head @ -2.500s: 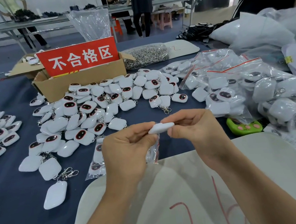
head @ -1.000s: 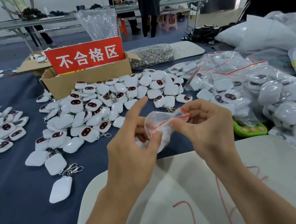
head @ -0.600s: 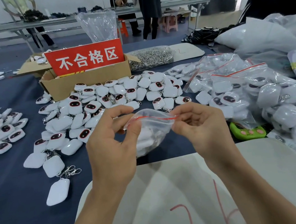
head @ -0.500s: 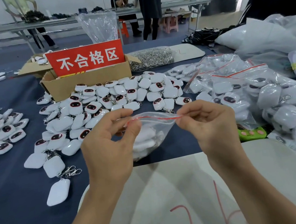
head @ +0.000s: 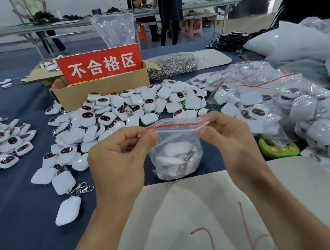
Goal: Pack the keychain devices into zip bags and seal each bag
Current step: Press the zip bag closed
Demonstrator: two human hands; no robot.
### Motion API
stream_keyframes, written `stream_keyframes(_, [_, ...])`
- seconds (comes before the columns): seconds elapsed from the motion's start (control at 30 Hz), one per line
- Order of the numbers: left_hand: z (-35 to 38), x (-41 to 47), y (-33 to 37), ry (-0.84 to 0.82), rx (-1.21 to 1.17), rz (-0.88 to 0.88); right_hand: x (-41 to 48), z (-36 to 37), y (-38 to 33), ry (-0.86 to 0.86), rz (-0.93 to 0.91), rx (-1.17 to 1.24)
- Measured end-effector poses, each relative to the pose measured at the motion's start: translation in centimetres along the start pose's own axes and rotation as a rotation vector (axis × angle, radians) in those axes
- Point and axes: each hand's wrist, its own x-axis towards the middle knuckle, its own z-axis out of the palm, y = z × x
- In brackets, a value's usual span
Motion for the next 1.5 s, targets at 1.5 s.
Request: stream_keyframes(1.5, [-1.4,0.9,-1.4,-0.194,-0.201,-0.443,0.0,-1.1,-0.8,0.023,0.202,-0.010])
